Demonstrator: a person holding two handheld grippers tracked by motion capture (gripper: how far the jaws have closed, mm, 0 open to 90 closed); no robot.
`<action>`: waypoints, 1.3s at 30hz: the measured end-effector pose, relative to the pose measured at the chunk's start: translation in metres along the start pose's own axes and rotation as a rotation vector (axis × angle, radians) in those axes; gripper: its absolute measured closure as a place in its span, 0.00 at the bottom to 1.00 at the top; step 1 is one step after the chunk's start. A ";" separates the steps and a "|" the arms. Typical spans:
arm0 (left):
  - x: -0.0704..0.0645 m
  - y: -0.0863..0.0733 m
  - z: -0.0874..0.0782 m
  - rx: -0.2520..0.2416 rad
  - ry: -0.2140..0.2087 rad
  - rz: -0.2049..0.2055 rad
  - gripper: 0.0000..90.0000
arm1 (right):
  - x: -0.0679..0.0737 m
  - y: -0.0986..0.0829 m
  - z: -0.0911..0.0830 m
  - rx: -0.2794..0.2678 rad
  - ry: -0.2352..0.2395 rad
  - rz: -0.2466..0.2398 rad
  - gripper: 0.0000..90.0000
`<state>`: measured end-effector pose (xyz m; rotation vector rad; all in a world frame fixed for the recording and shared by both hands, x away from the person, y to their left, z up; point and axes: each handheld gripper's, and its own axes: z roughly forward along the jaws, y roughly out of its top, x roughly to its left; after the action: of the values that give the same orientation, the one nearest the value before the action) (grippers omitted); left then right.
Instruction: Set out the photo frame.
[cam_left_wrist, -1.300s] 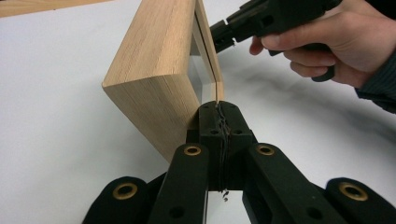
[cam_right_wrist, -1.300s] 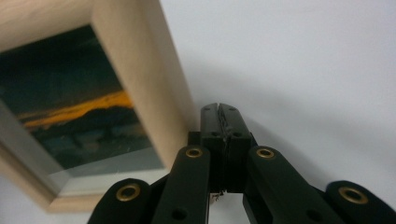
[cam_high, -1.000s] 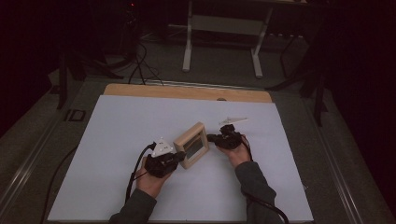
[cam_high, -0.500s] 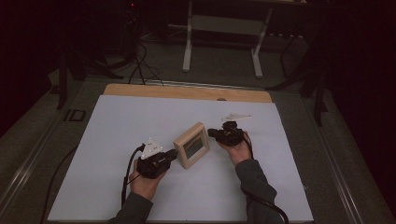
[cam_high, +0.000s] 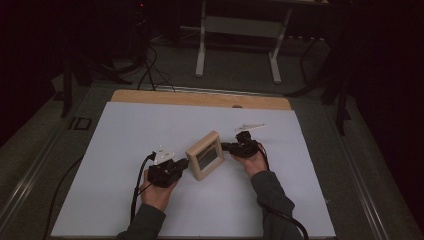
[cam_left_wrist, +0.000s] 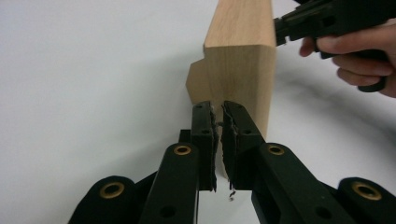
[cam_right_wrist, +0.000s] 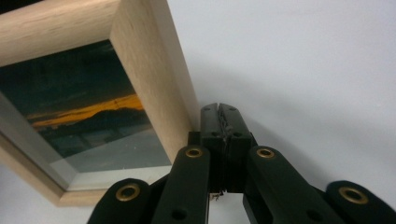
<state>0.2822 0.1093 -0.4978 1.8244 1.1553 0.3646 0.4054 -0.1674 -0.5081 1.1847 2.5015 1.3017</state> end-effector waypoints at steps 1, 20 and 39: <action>0.000 0.000 0.000 0.000 0.000 -0.005 0.93 | 0.000 0.000 -0.001 0.002 0.001 -0.004 1.00; 0.010 0.011 0.011 0.011 0.040 -0.013 1.00 | 0.006 -0.005 -0.010 0.006 -0.018 -0.054 1.00; 0.016 0.016 0.018 0.029 0.054 -0.033 1.00 | 0.019 -0.015 -0.017 -0.010 -0.078 -0.066 1.00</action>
<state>0.3110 0.1111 -0.4975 1.8278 1.2324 0.3822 0.3768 -0.1713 -0.5035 1.1188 2.4538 1.2268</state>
